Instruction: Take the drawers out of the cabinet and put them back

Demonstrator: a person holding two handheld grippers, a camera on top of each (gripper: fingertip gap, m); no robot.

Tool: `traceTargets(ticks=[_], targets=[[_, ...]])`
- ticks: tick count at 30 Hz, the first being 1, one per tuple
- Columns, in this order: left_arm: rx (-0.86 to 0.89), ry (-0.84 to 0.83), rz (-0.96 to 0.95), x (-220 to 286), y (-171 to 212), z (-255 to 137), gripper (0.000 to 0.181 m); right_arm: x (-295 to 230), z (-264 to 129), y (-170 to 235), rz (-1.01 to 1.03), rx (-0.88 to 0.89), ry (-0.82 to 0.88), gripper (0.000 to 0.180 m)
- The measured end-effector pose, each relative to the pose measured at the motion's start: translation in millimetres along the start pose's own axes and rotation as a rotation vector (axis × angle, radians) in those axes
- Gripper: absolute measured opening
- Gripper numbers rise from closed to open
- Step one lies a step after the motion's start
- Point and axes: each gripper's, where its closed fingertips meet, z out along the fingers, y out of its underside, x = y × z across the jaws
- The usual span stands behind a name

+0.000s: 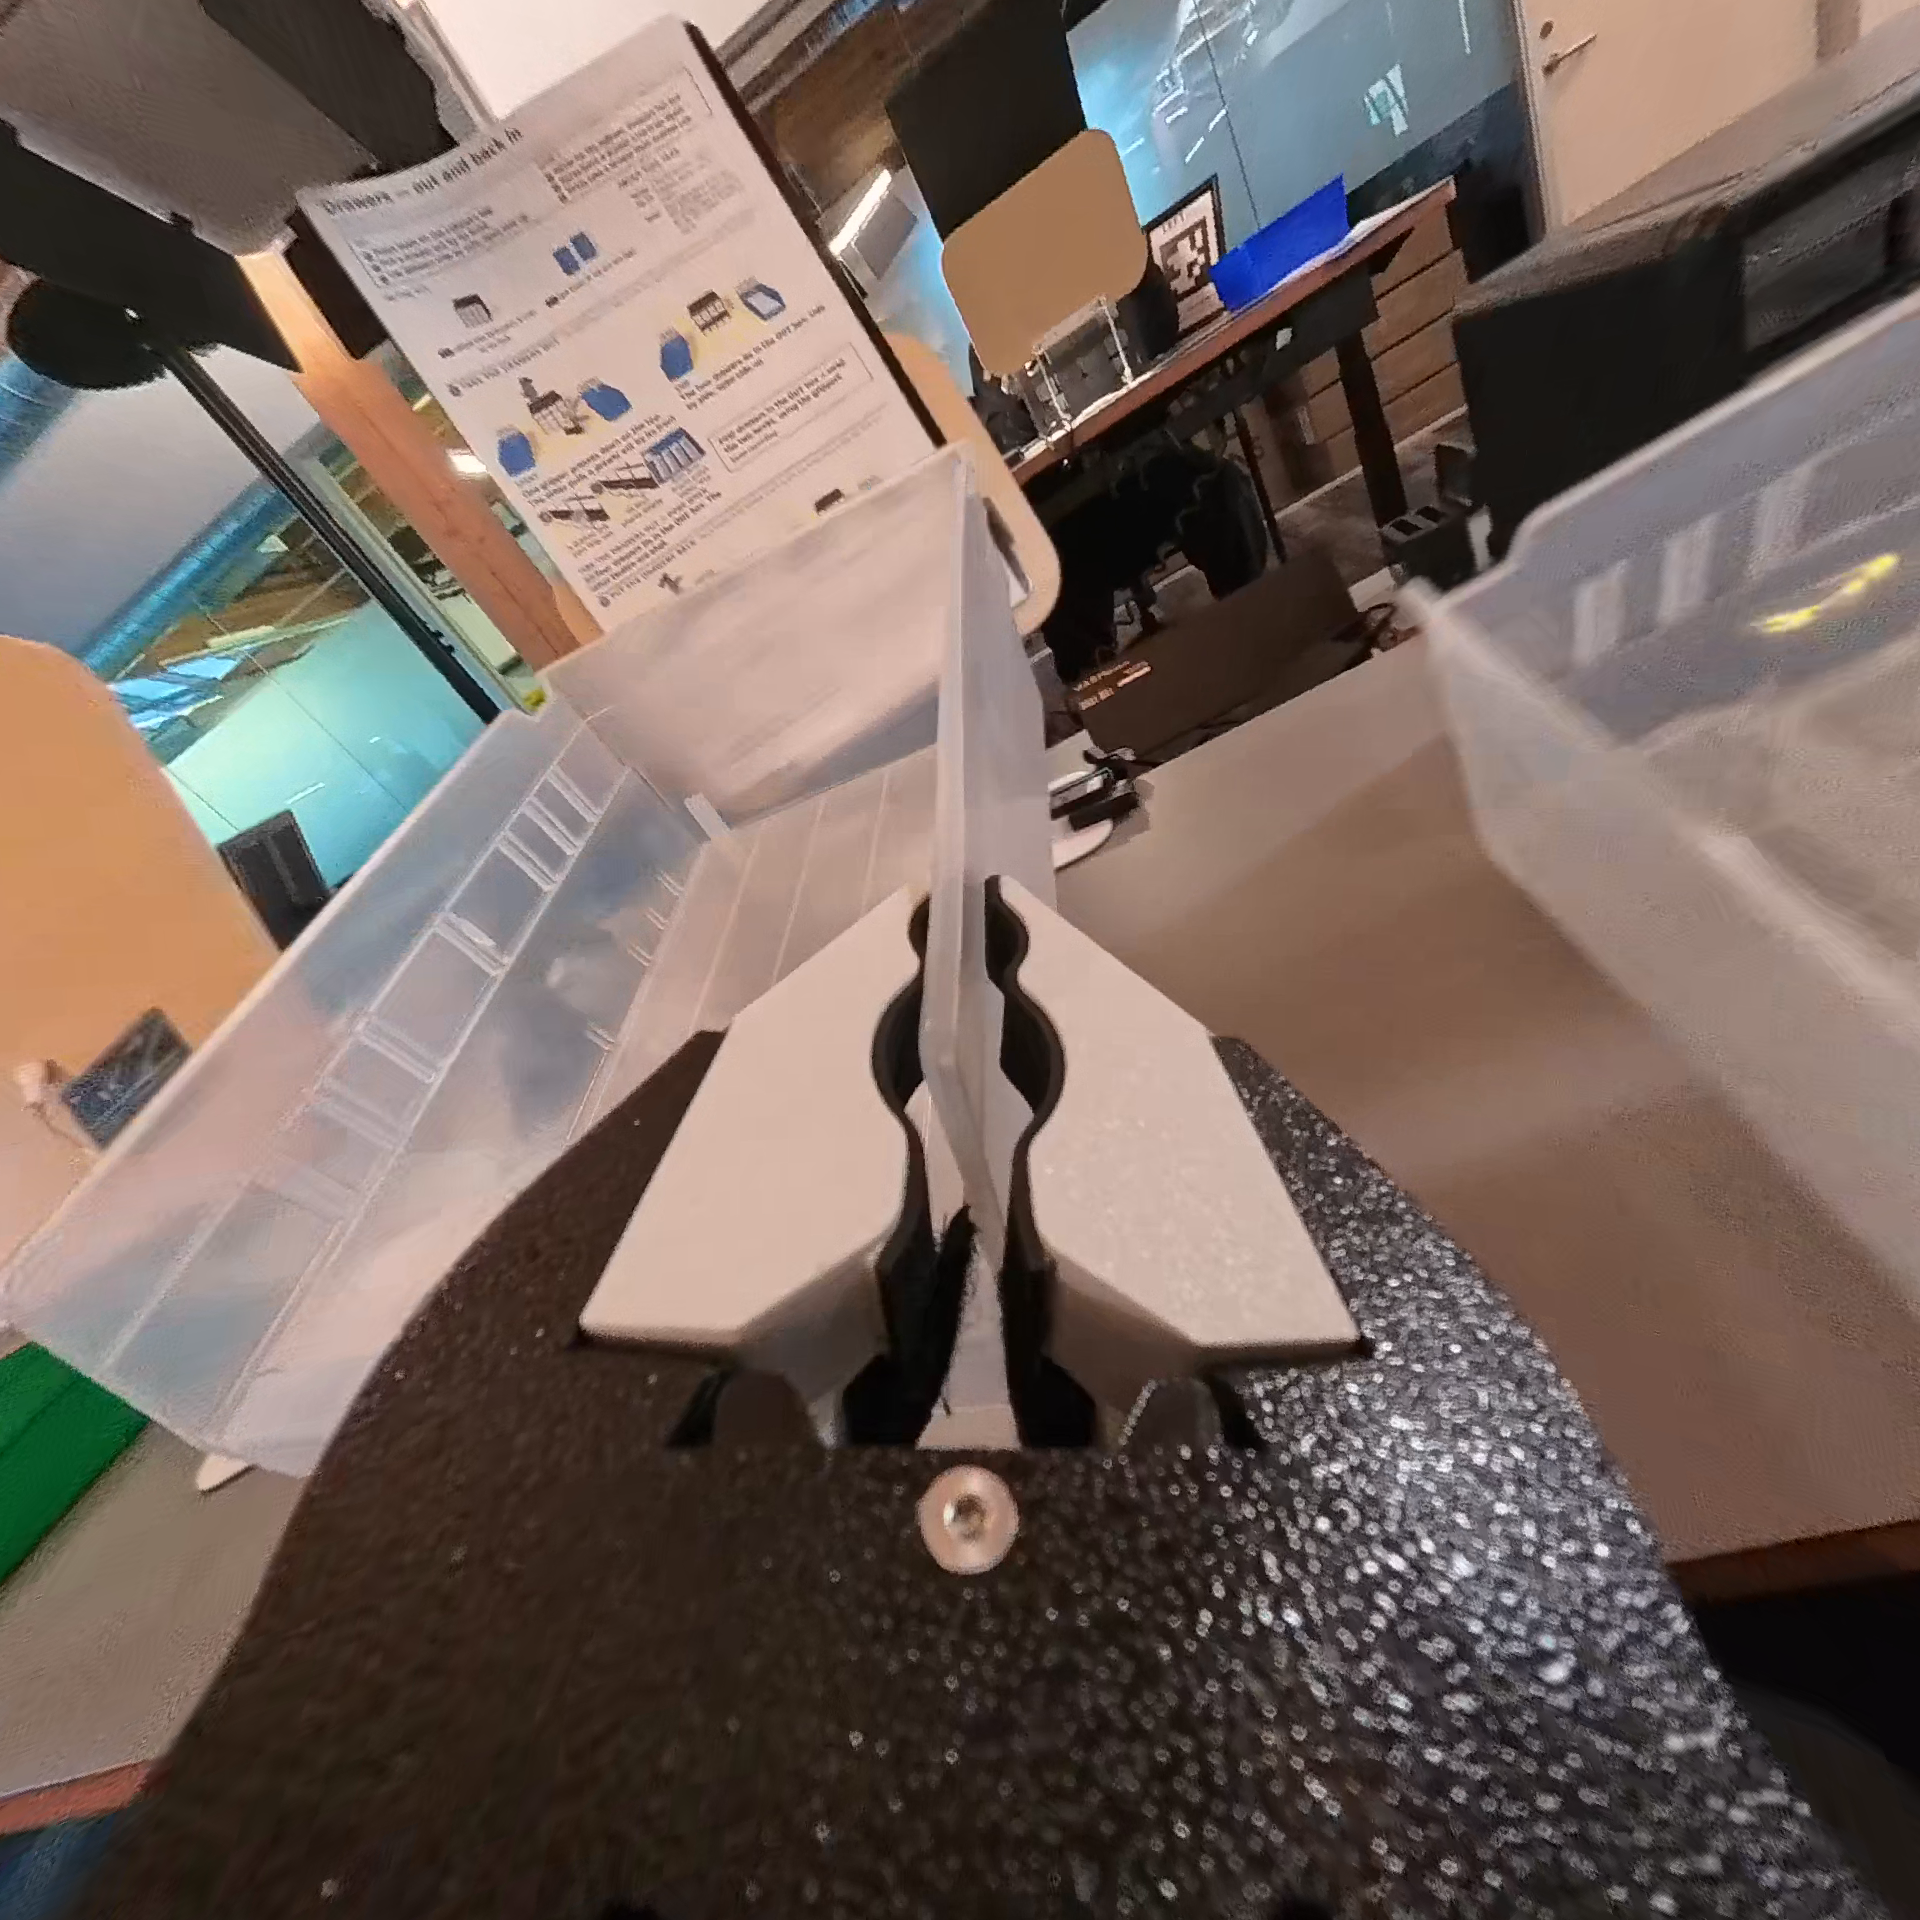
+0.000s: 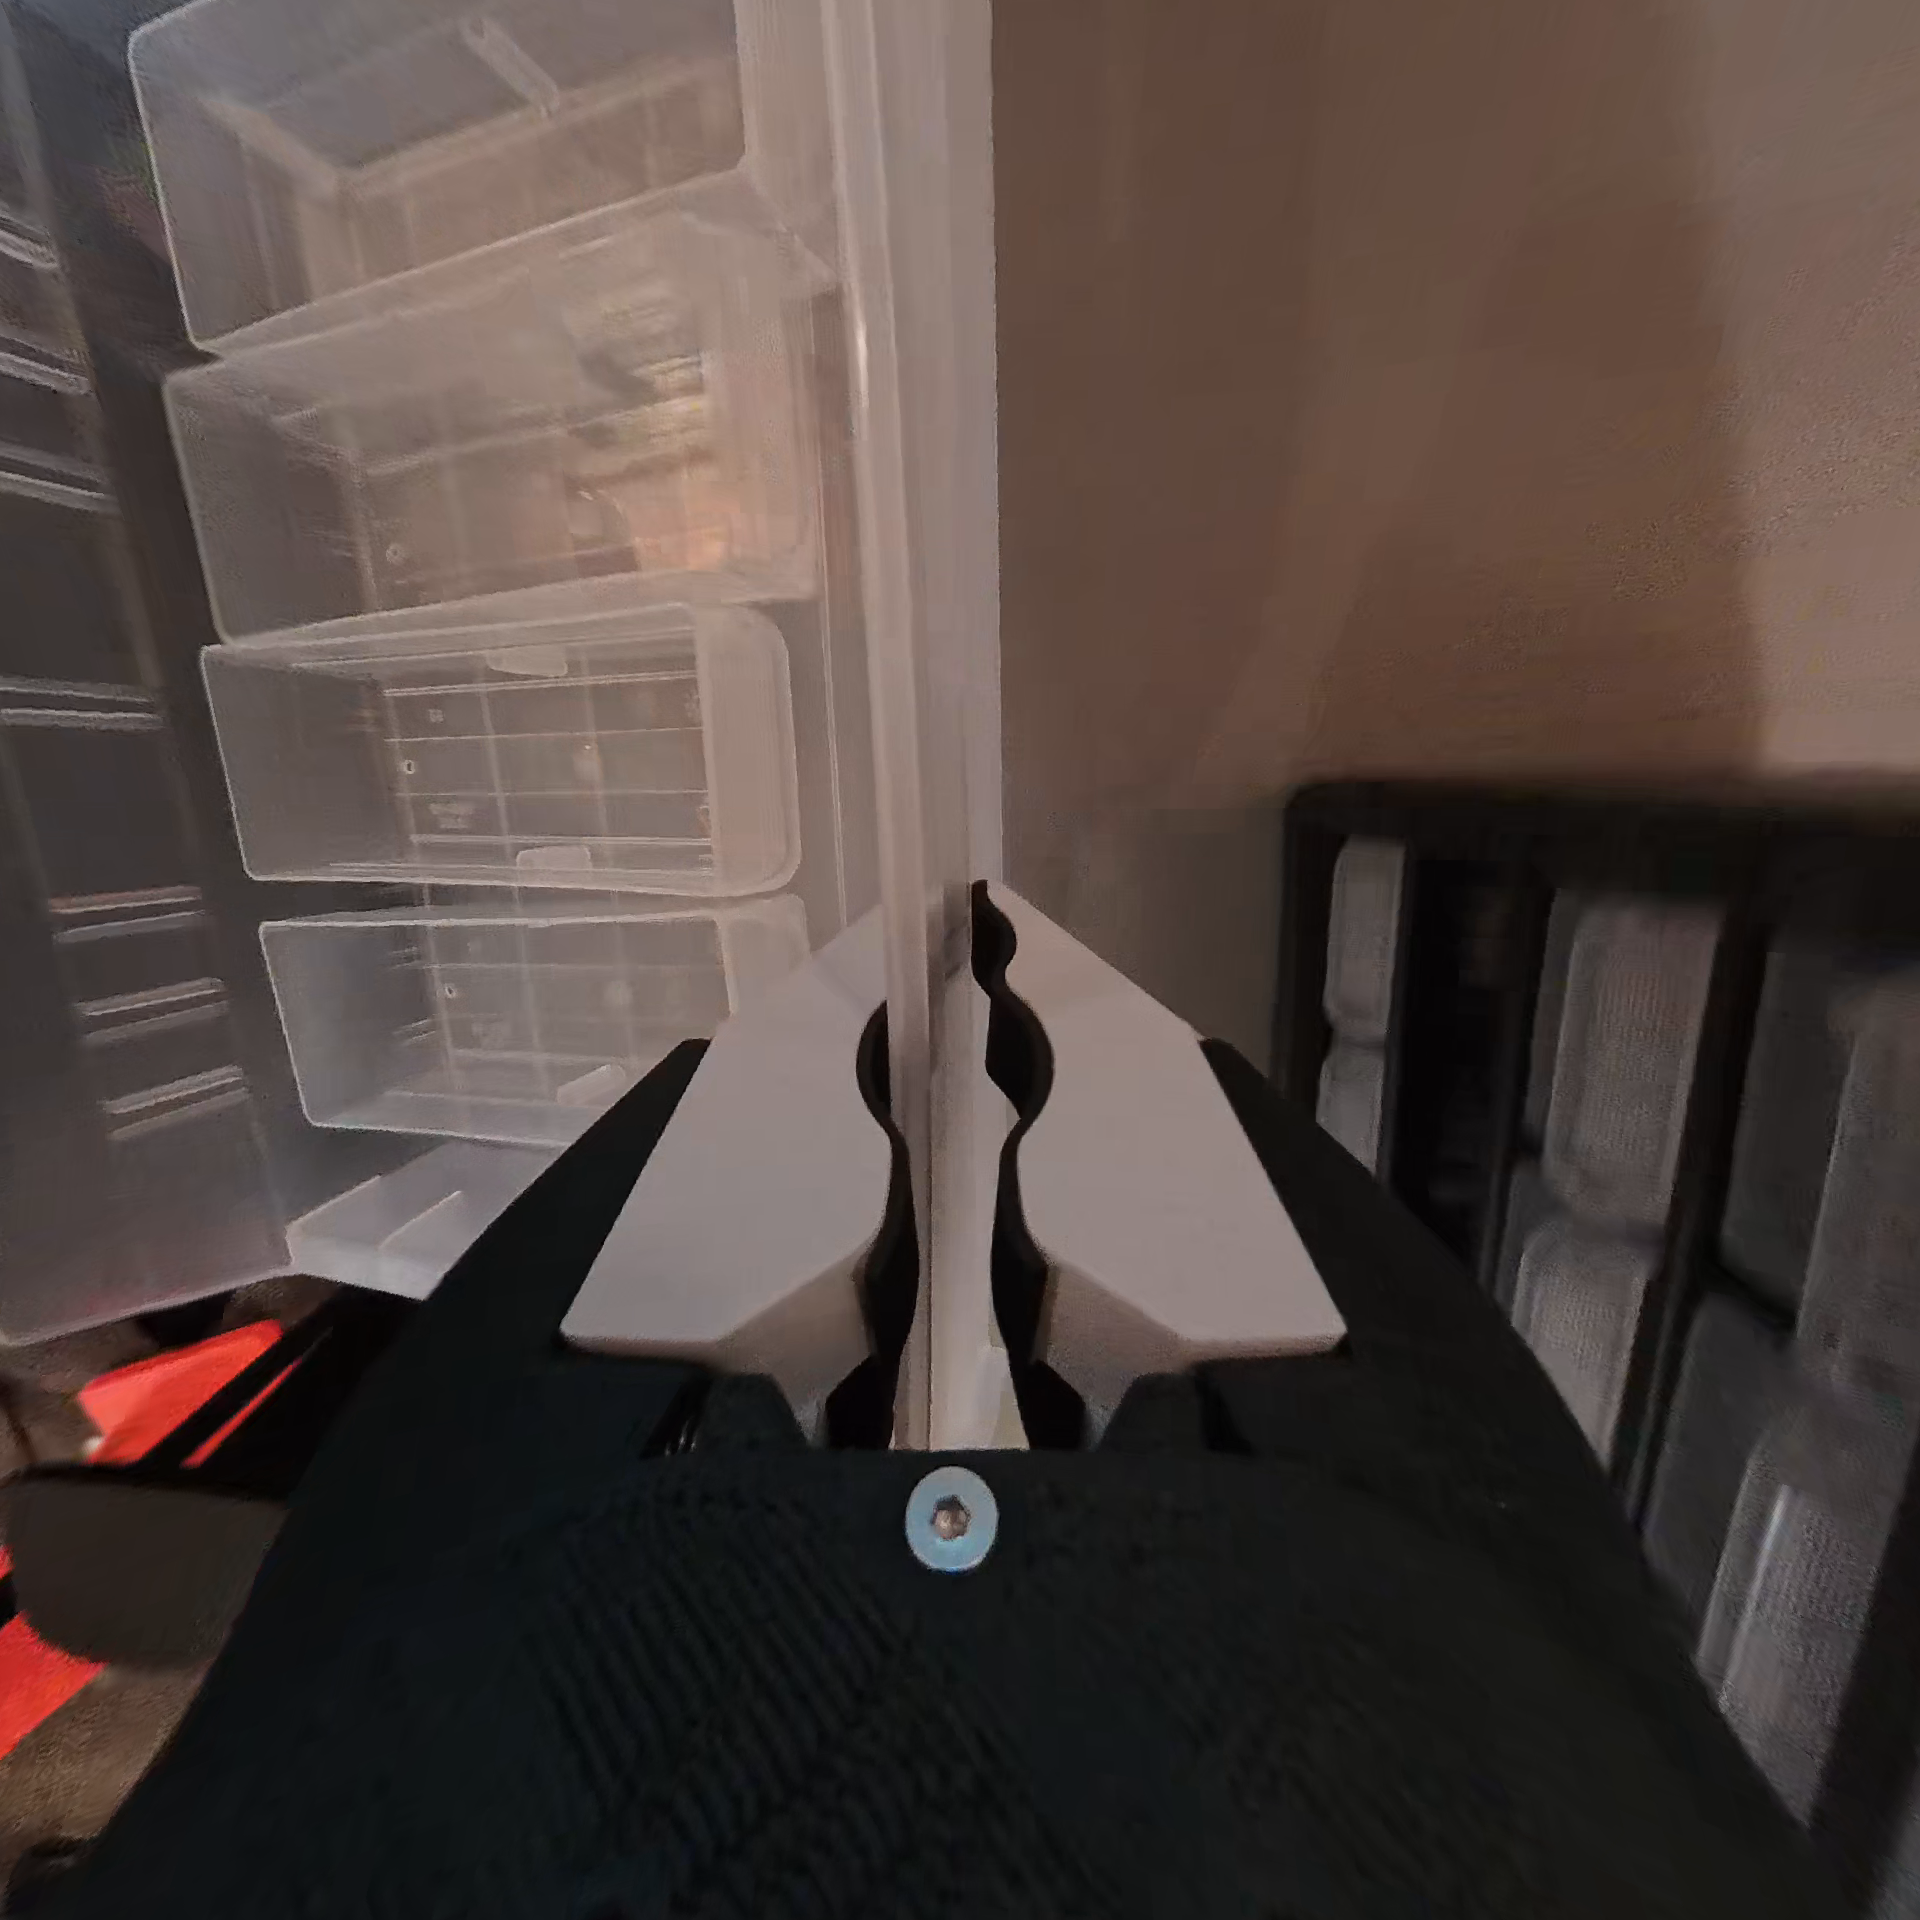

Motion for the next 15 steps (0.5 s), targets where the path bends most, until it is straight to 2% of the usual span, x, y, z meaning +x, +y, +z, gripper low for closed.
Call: traceTargets(ticks=[4,8,15], targets=[[0.024,-0.012,0.004,-14.9,-2.9,-1.8,0.002,12.4,39.7,-52.6,-0.003,-0.026,0.019,0.003],[0.052,-0.018,0.021,-22.9,-8.0,-1.3,0.001,25.3,74.4,-83.8,0.077,-0.015,-0.022,0.003],[0.097,-0.008,0.054,-25.7,-28.8,1.2,0.002,72.2,105.9,-102.1,0.405,0.06,0.077,0.003]])
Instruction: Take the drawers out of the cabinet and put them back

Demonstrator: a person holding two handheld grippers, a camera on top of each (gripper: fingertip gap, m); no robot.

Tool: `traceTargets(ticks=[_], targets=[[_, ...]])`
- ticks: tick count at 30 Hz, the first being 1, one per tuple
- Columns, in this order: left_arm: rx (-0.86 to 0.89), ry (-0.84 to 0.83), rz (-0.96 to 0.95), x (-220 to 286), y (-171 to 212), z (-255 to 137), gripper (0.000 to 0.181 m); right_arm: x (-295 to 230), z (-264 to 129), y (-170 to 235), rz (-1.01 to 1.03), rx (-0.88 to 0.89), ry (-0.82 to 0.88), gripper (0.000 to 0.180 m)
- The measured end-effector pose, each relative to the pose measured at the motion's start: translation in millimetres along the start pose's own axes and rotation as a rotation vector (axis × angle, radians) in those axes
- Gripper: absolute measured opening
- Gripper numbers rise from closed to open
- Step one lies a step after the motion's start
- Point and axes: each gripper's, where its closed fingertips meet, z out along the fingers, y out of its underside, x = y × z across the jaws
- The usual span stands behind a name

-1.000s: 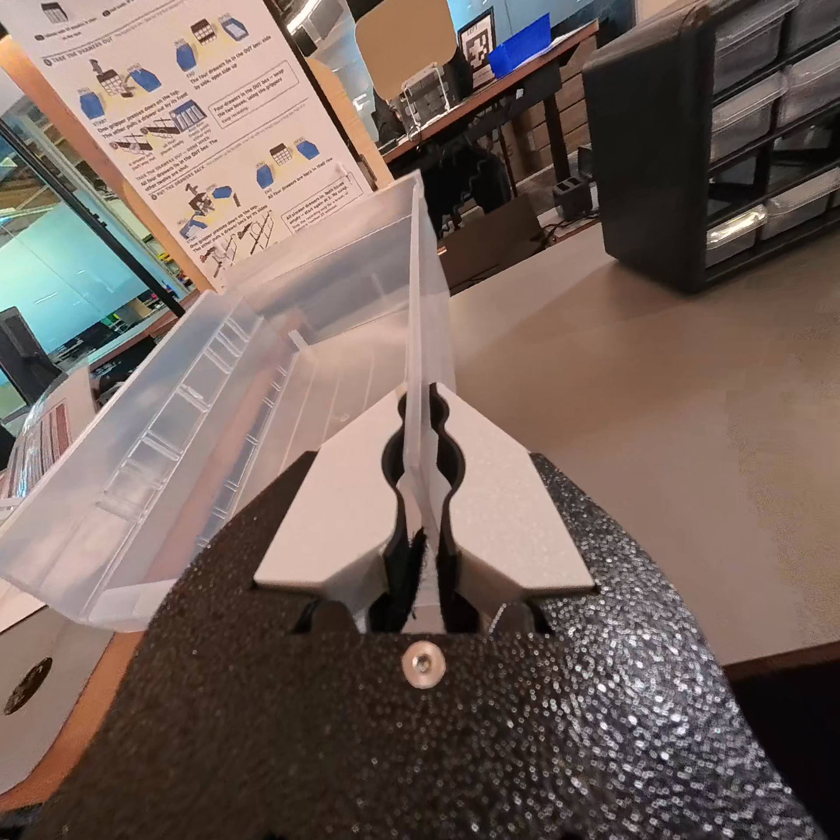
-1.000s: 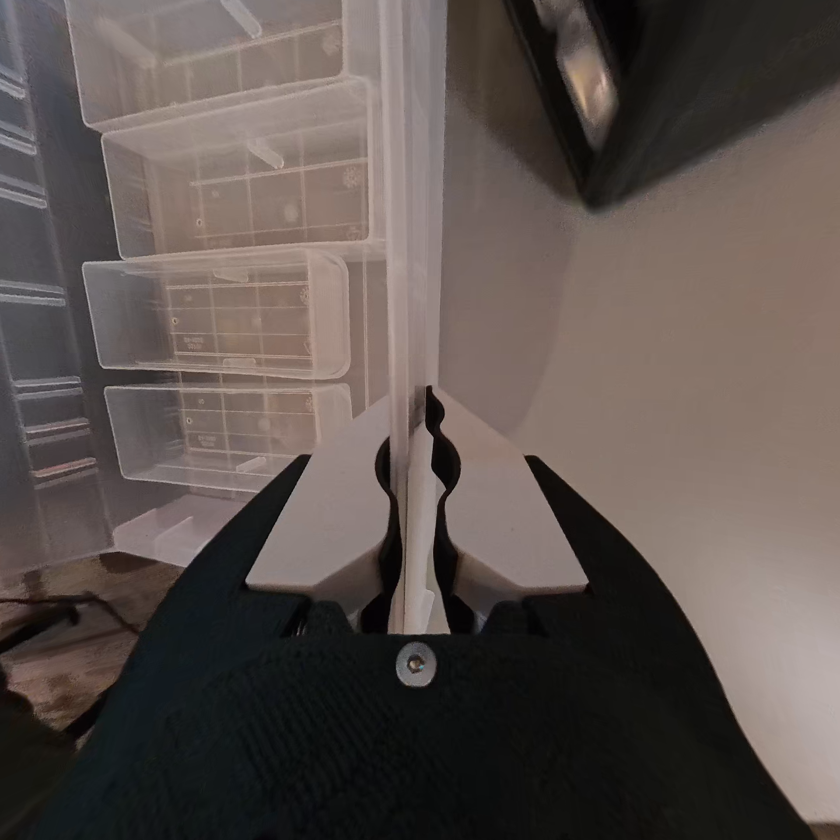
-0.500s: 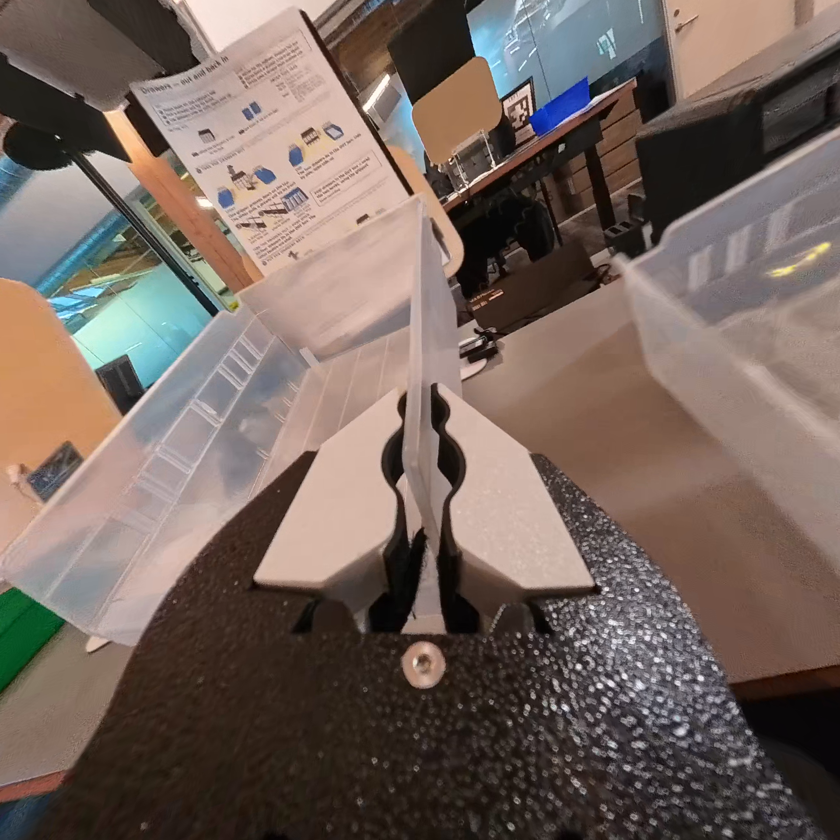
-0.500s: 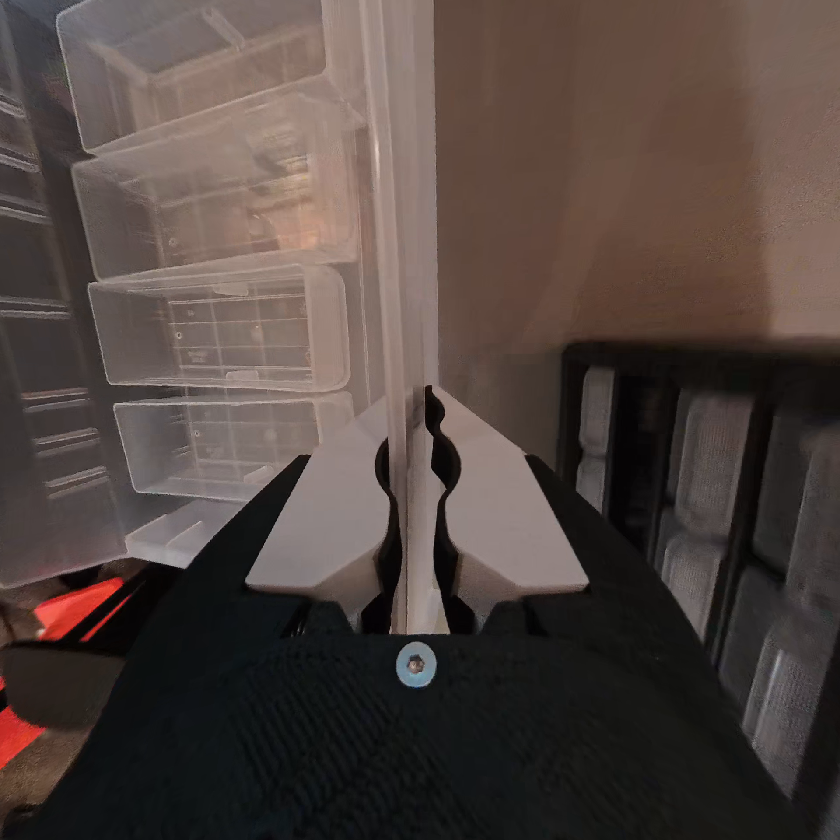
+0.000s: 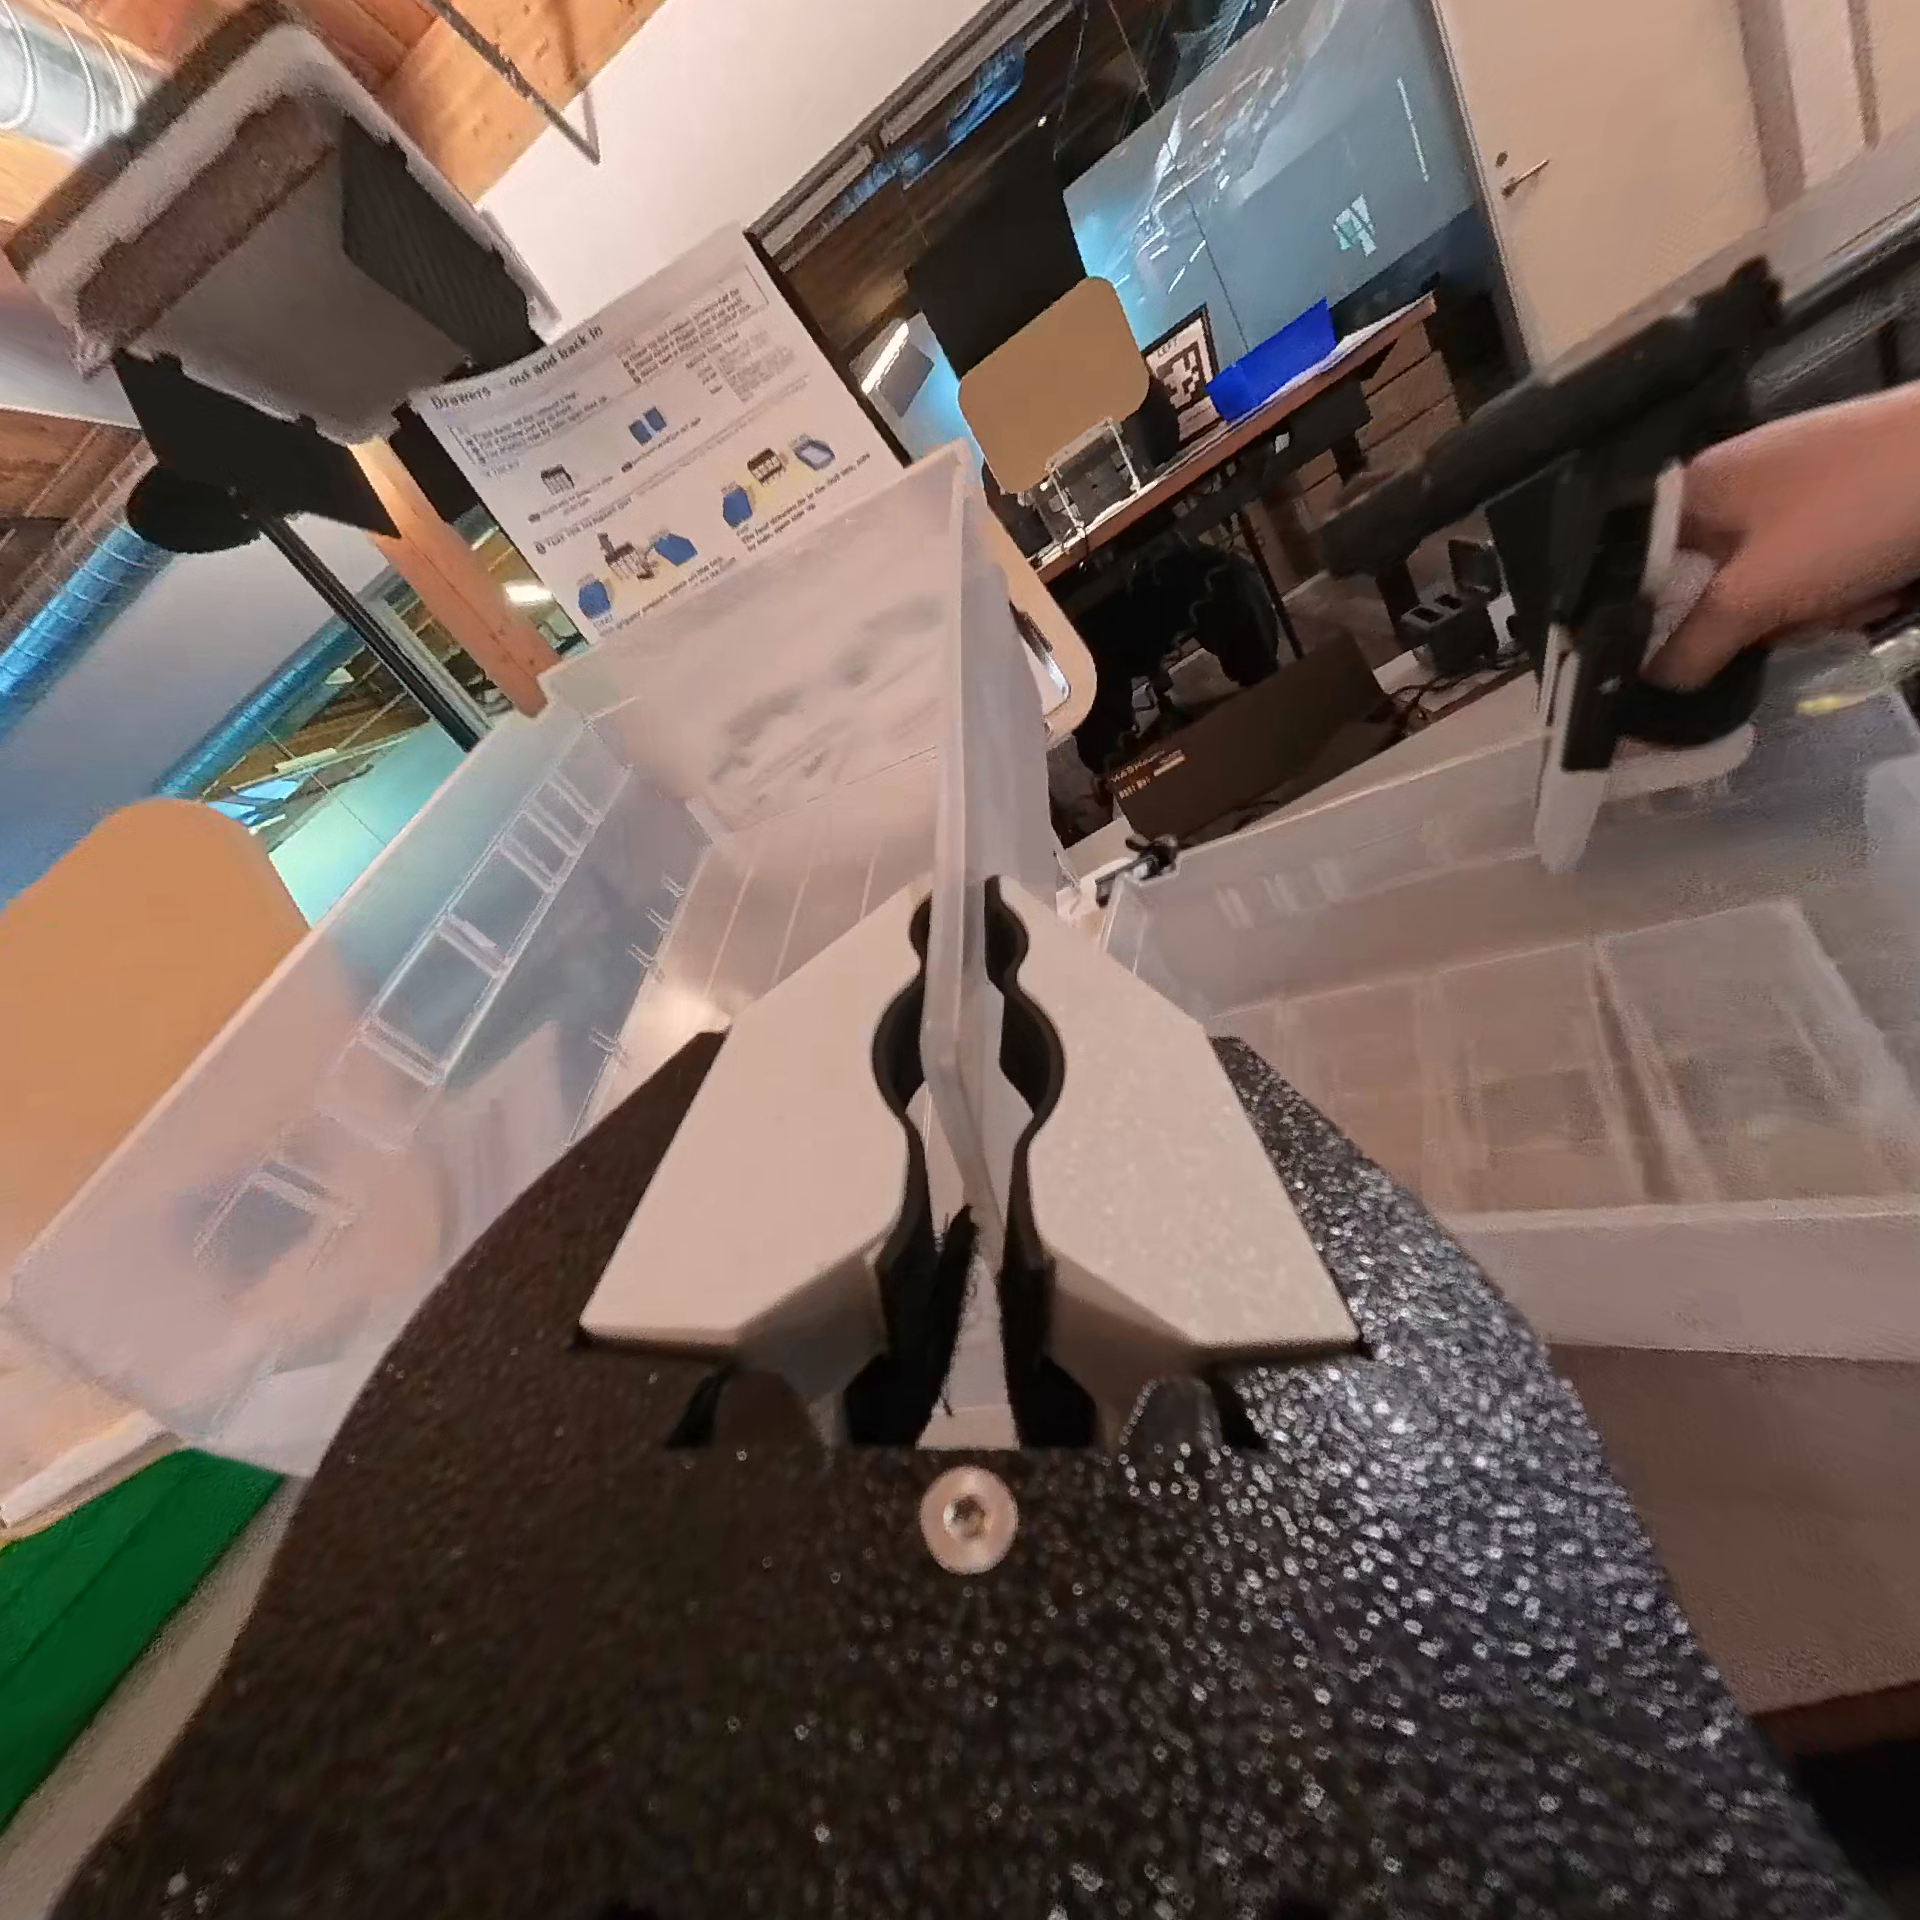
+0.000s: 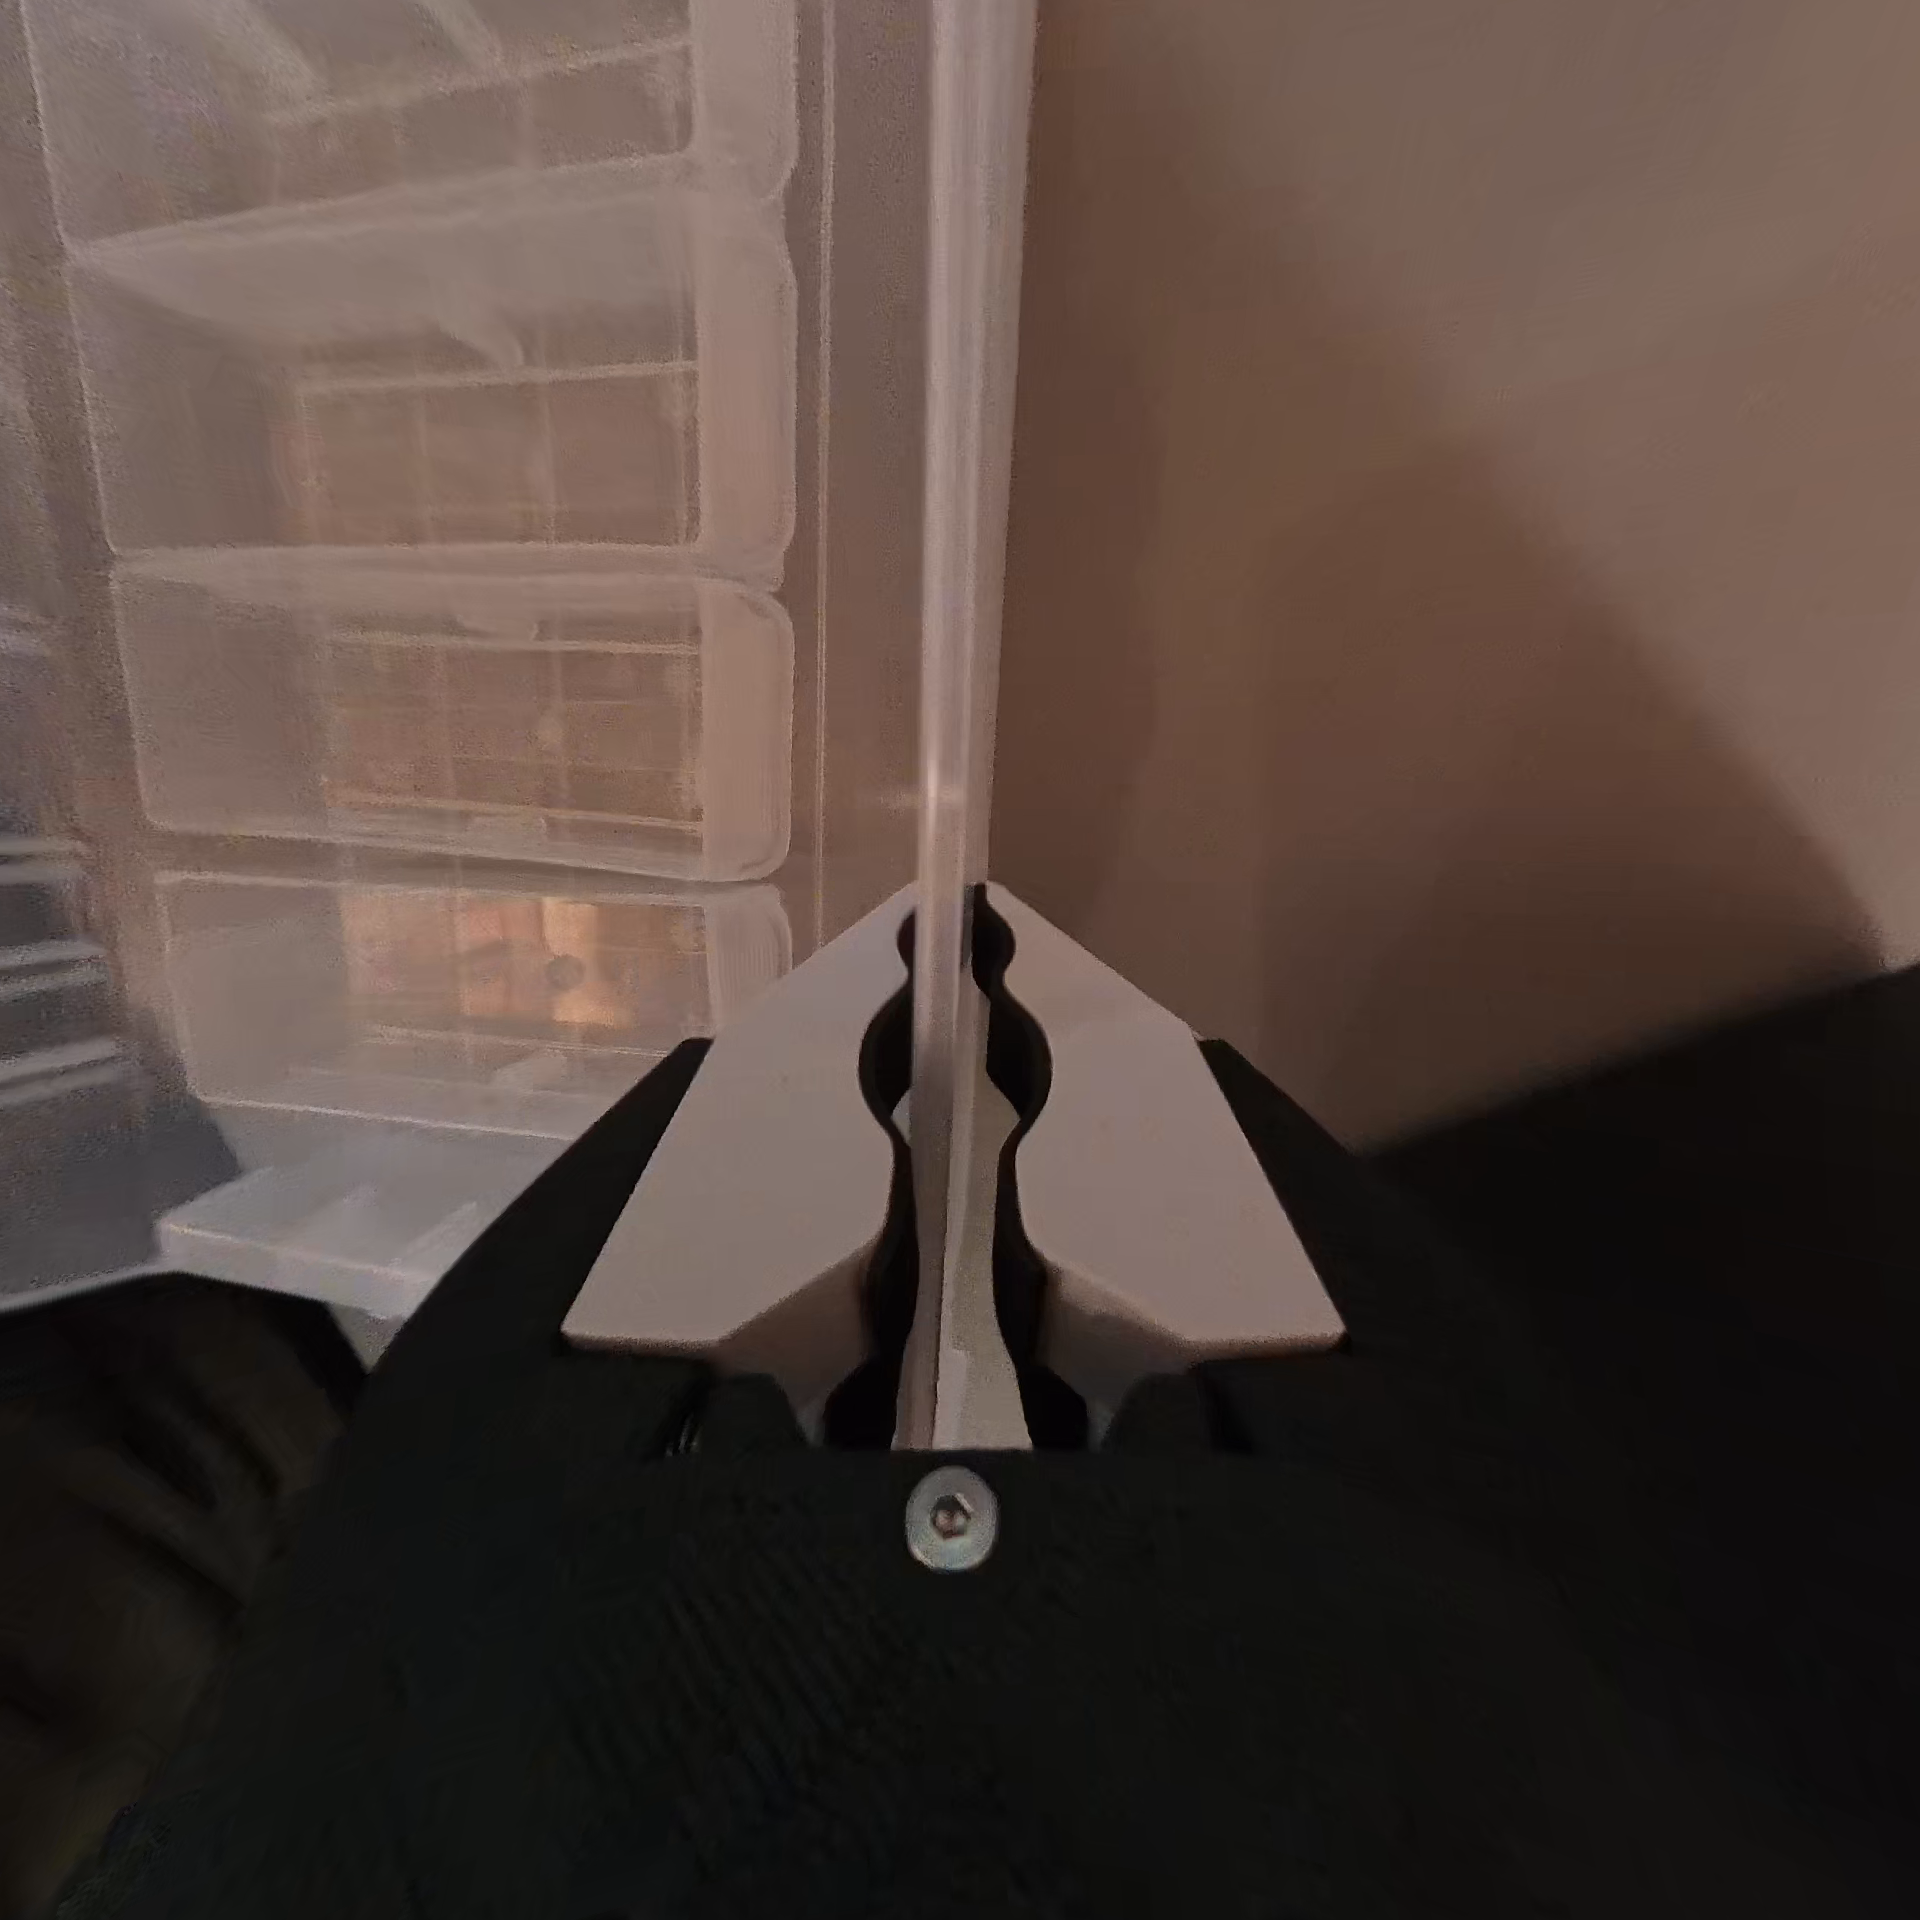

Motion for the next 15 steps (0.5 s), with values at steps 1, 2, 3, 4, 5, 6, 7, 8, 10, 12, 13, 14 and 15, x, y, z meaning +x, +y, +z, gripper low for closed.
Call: traceTargets(ticks=[1,2,3,4,5,6,7,8,10,12,13,14,15], targets=[[0.011,-0.001,0.008,0.3,-5.2,0.6,0.002,4.3,4.5,-0.6,0.031,0.017,0.026,0.004],[0.024,0.0,0.016,1.2,-11.3,1.0,0.002,5.3,8.1,-1.7,0.033,0.053,0.045,0.007],[0.041,0.003,0.024,2.8,-18.3,1.1,0.002,0.4,9.5,-2.6,0.031,0.1,0.035,0.019],[0.06,0.007,0.032,5.1,-26.2,1.2,0.001,-10.2,7.3,-4.3,0.036,0.159,-0.013,0.033],[0.081,0.015,0.039,8.5,-34.7,1.2,0.002,-23.1,0.2,-6.6,0.046,0.236,-0.074,0.048],[0.102,0.026,0.049,12.9,-44.0,1.3,0.002,-34.6,-11.3,-7.3,0.052,0.322,-0.119,0.058],[0.124,0.041,0.061,18.2,-53.8,1.4,0.002,-44.4,-25.1,-3.1,0.043,0.403,-0.143,0.062],[0.148,0.058,0.072,24.8,-64.4,1.3,0.002,-54.3,-40.4,6.0,0.019,0.478,-0.159,0.063],[0.204,0.107,0.091,42.0,-88.1,0.8,0.001,-72.2,-77.4,34.2,-0.031,0.633,-0.175,0.063],[0.273,0.179,0.104,65.9,-114.0,-0.2,0.002,-77.1,-118.4,71.4,-0.05,0.772,-0.141,0.063],[0.306,0.228,0.111,80.9,-127.0,-0.6,0.002,-74.4,-137.4,92.6,-0.039,0.818,-0.111,0.064],[0.342,0.282,0.116,97.2,-140.0,-1.1,0.002,-69.4,-156.3,114.1,-0.02,0.86,-0.075,0.064],[0.38,0.339,0.111,114.8,-153.3,-1.8,0.002,-63.4,-175.6,136.1,0.001,0.902,-0.035,0.064]])
